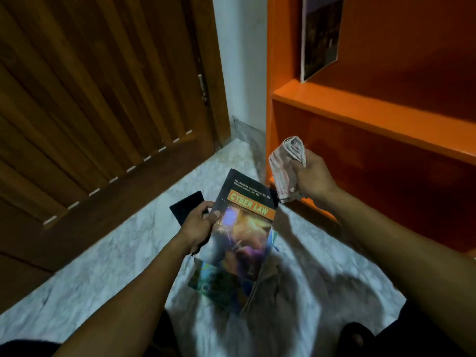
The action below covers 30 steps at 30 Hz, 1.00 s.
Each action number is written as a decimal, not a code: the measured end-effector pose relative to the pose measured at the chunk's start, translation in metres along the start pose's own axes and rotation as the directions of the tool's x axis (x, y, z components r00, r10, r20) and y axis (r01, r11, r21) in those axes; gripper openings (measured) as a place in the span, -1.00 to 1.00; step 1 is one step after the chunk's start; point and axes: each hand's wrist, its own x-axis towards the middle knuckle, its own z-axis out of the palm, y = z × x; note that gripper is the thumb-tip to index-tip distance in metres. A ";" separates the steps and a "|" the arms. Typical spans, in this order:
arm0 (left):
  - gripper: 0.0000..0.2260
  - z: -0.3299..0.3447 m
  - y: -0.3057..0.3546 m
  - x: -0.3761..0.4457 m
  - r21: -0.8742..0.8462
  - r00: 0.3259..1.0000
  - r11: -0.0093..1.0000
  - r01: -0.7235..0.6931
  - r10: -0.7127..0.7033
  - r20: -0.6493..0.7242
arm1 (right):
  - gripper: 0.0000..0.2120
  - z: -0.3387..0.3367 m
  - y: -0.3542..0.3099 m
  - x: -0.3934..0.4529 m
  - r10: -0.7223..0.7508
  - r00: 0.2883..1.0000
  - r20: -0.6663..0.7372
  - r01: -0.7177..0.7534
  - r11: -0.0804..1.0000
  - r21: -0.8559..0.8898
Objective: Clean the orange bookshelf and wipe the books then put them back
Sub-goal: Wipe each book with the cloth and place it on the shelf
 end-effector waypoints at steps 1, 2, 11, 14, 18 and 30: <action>-0.89 -0.002 0.012 -0.001 -0.063 1.000 0.998 -0.016 0.016 -0.008 | -0.77 -0.003 0.001 0.003 -0.066 0.998 -0.007 0.065 0.994 -0.092; -0.89 -0.003 0.024 -0.003 -0.113 1.000 0.993 -0.029 0.028 -0.011 | -0.76 -0.007 0.000 0.004 -0.109 0.994 -0.010 0.106 0.981 -0.163; -0.83 -0.013 0.100 -0.040 -0.263 0.981 0.947 -0.186 0.192 -0.002 | -0.57 0.002 -0.005 0.010 -0.445 0.895 0.031 0.414 0.802 -0.431; -0.83 -0.005 0.105 -0.043 -0.333 0.986 0.929 -0.163 0.162 -0.031 | -0.51 0.022 0.005 -0.009 -0.482 0.865 0.142 0.498 0.782 -0.375; -0.83 -0.008 0.107 -0.034 -0.393 0.988 0.908 -0.143 0.107 -0.112 | -0.52 0.037 0.017 -0.045 -0.527 0.761 0.379 0.632 0.734 -0.249; -0.88 -0.026 0.100 -0.039 -0.307 0.971 0.946 -0.106 0.031 -0.239 | -0.65 0.028 0.023 -0.070 -0.408 0.714 0.569 0.620 0.747 -0.242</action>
